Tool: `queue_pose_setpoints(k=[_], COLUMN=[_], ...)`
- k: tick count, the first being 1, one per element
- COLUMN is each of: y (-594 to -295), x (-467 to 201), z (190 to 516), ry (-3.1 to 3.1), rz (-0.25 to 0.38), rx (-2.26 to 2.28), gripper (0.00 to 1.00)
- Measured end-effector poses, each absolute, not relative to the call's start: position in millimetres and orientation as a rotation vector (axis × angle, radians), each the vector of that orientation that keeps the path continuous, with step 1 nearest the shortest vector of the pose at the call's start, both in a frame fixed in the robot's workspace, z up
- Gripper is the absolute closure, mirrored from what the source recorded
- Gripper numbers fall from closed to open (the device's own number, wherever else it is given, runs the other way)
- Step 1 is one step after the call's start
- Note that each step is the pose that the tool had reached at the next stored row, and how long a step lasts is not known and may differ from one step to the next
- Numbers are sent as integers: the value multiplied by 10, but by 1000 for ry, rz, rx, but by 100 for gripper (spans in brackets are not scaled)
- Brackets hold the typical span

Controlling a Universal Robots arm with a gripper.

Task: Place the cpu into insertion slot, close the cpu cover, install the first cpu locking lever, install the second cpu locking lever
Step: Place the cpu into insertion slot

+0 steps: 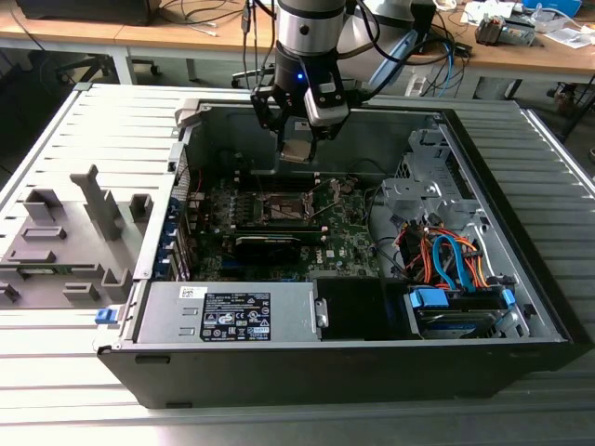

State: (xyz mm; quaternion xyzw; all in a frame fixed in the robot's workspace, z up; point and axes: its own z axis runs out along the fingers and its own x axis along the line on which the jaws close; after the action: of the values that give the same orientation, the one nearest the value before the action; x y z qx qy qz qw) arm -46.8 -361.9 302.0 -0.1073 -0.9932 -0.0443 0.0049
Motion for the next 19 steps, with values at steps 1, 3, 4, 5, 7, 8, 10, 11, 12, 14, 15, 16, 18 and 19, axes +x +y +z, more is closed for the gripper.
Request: queue_pose_setpoints(k=[1, 3, 4, 5, 7, 8, 10, 11, 12, 14, 15, 16, 18, 19], y=[-3619, -3619, -3619, -3619, -3619, -3619, -3619, -3619, -3619, -3619, -3619, -3619, -3619, -3619], x=[-468, -468, -468, -468, -468, -468, -468, -468, -468, -468, -468, -468, -468, -468], z=[3020, 3020, 3020, 3020, 3020, 3020, 3020, 3020, 3020, 3020, 3020, 3019, 3020, 3020], ry=[-3110, -3110, -3110, -3110, -3109, -3109, -3109, -3109, -3109, -3108, -3108, -3108, -3107, -3106], rz=[-139, -139, -139, -139, -139, -139, -139, -139, -139, -139, -139, -139, -139, -139], rx=[-338, -342, -344, -347, -350, -352, -356, -358, -360, -363, -364, -366, -381, -387], gripper=[46, 46, 46, 46, 46, 46, 46, 46, 46, 46, 46, 46, 46, 46])
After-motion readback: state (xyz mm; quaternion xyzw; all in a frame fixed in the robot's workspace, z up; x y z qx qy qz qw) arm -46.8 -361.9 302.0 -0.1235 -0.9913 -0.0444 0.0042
